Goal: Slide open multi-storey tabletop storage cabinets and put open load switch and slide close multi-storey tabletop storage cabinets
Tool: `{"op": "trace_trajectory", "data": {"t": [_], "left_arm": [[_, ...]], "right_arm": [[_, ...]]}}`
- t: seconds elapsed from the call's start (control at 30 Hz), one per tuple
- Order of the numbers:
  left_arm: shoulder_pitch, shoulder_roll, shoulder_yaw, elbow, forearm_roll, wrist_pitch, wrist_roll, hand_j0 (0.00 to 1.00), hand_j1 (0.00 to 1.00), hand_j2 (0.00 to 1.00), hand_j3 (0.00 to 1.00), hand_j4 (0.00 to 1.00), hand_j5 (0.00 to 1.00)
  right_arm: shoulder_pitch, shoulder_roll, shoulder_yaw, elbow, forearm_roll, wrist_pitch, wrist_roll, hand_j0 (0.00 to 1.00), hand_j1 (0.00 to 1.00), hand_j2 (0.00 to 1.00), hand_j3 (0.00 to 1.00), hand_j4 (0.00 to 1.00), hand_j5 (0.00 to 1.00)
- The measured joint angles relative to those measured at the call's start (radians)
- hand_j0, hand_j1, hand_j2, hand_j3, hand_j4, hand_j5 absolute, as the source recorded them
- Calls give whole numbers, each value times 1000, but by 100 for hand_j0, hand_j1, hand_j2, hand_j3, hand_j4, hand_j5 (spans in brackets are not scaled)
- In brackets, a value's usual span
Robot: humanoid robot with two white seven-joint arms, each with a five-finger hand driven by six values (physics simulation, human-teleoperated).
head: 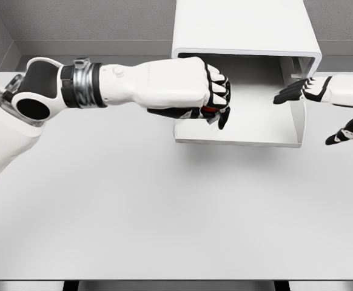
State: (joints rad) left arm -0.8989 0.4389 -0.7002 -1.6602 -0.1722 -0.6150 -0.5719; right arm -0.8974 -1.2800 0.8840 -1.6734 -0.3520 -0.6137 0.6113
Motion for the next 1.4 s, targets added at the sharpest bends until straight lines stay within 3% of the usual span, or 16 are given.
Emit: {"op": "trace_trajectory", "data": {"t": [0.27,0.47,0.53,0.6,0.67,0.83,1.13,1.4], "left_arm": [[-12,-148,-2,187,-113,-1,-24,41,41,41,41,41,41],[-9,-172,-2,266,-142,0,-27,41,41,41,41,41,41],[-11,-173,-2,277,-143,0,-26,46,46,46,46,46,46],[-9,-174,-1,282,-143,1,-25,76,76,76,76,76,76],[-9,-175,-1,283,-143,1,-24,87,87,87,87,87,87],[-11,-175,0,280,-143,1,-21,88,88,88,88,88,88],[-8,-169,0,264,-135,1,-22,90,90,90,90,90,90],[-12,-91,0,194,-63,1,-21,91,91,91,91,91,91]], "right_arm": [[2,-38,-6,42,6,0,0,100,100,100,100,100,100],[5,-51,-6,59,9,0,0,100,100,100,100,100,100],[5,-52,-5,60,13,0,0,100,100,100,100,100,100],[5,-53,-4,60,25,0,0,100,100,100,100,100,100],[5,-54,-5,61,35,0,0,100,100,100,100,100,100],[5,-54,-19,68,100,0,0,100,100,100,100,100,100],[8,-53,-16,69,118,0,0,100,100,100,100,100,100],[15,-50,-13,63,119,0,0,100,100,100,100,100,100]]}}
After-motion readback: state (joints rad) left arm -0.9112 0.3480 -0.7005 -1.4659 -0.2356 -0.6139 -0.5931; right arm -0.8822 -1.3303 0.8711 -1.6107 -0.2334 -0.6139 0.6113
